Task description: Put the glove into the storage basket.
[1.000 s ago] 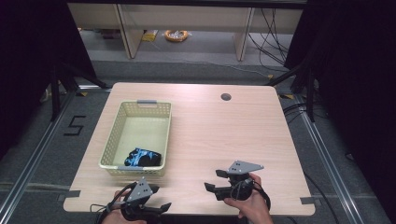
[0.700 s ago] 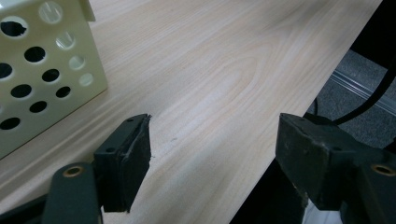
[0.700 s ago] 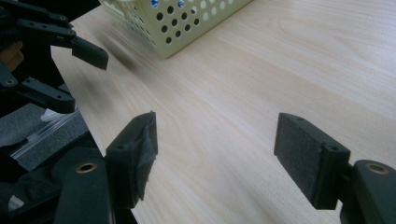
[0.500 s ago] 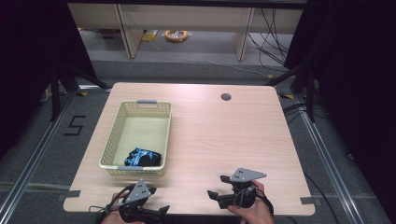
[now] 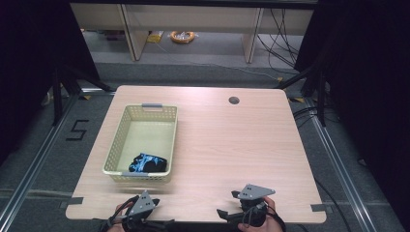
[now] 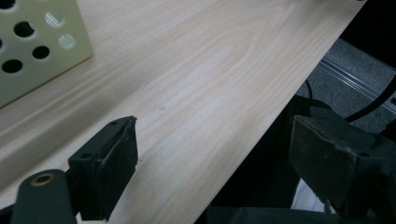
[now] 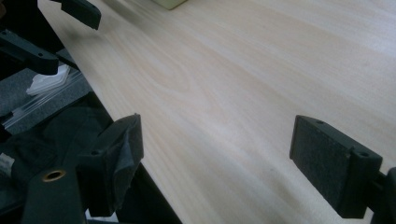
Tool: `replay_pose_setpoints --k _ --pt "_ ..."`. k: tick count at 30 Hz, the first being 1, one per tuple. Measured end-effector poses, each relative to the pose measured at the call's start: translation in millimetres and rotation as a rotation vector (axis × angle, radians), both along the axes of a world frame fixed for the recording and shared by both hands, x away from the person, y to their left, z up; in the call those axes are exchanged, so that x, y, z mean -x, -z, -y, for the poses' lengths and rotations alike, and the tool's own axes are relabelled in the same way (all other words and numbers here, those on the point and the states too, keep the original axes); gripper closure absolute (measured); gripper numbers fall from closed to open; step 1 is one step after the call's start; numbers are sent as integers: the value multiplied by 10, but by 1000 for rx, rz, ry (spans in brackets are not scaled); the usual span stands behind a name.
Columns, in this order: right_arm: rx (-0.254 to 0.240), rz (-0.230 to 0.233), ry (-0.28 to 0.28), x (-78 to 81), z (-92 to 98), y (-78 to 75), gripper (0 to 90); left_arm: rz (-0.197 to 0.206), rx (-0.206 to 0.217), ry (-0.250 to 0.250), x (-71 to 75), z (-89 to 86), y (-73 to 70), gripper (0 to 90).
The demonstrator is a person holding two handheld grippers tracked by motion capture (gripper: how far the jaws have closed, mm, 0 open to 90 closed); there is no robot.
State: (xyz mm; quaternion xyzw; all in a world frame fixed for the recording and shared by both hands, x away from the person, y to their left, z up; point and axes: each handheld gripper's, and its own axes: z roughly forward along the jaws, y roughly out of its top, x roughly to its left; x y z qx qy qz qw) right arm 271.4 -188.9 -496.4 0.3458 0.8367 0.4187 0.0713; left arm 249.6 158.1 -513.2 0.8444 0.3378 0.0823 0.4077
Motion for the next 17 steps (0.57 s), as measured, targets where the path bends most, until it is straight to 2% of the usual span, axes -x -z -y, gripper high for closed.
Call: replay_pose_setpoints --k 2,3,4,7,8,9,10,11,13,14,16,17 --pt "-4 -28 -3 28 5 6 183 4 8 11 6 12 9 150" --pt "-4 -21 2 37 8 11 183 12 -19 18 -4 1 14 150" --pt "0 -15 -1 38 14 15 182 -1 -10 -1 8 17 26 150" --pt "11 -22 -11 41 19 26 182 1 -12 12 -9 15 26 150" --pt "15 -20 -14 36 18 28 182 7 3 6 -15 20 35 150" --pt "8 -21 -25 27 13 38 182 19 -32 17 -31 -1 26 150" --pt "12 -23 -24 26 11 38 183 26 -36 21 -37 -2 27 151" --pt "6 -37 -31 21 13 42 182 8 -18 20 -17 12 25 151" --pt "14 -23 -26 20 15 43 183 1 -22 11 -15 27 33 151" --pt "15 -23 -27 17 17 46 182 14 -32 41 -19 21 18 151" --pt "21 -33 -9 18 26 48 182 21 -20 31 -26 38 33 151" --pt "23 -33 -5 16 32 49 183 9 -27 7 -24 46 42 151"
